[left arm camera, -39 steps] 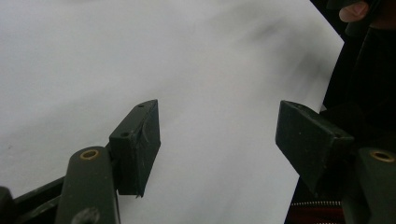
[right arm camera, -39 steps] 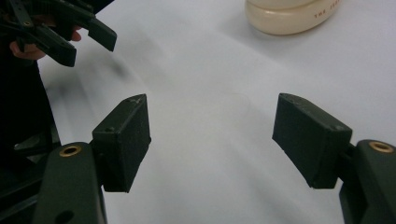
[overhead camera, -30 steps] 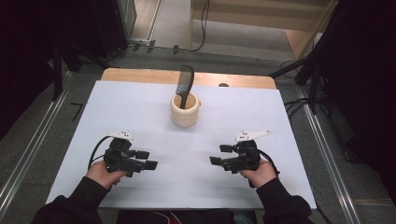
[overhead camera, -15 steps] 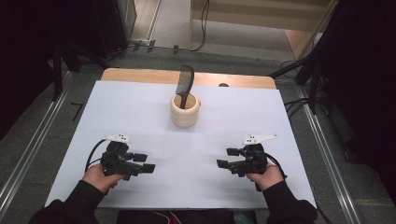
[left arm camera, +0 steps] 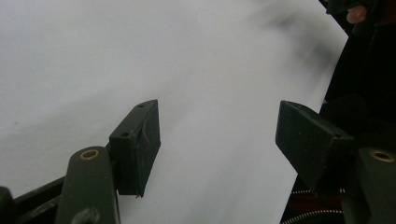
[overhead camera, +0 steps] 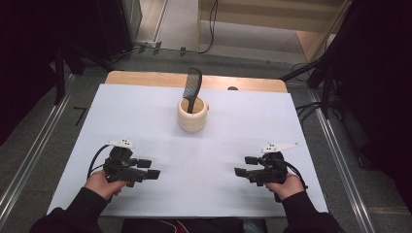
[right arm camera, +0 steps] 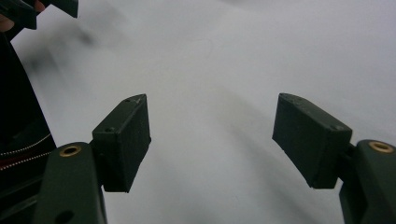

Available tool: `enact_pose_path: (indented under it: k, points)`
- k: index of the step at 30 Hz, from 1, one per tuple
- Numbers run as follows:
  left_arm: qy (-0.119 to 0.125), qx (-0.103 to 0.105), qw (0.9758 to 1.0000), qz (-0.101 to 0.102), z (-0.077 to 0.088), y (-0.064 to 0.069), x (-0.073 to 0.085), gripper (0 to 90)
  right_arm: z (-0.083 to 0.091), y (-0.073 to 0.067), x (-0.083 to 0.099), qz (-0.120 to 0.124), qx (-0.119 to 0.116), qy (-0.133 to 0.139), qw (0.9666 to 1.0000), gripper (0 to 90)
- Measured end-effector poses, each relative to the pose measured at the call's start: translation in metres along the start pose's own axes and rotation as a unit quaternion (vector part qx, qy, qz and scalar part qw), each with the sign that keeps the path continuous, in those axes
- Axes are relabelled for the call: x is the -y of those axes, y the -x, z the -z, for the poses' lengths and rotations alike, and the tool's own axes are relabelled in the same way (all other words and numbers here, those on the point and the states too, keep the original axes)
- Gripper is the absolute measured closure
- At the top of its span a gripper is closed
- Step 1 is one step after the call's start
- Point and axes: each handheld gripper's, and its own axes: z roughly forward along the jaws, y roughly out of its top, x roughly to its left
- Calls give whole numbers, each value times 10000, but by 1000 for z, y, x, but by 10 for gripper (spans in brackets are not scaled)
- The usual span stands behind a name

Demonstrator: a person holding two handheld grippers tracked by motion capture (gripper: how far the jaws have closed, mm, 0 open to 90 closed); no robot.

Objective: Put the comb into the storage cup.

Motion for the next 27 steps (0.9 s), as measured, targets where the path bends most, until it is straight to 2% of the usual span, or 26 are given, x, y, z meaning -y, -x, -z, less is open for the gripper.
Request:
enact_pose_path:
  k: [10,27]
  points:
    - [-16,-67,10000,27,0,-3,0,312,8,5,8,-81,53,-11,10000,253]
    - [-54,-88,9999,41,0,-4,0,313,7,6,10,-107,73,-113,9999,253]
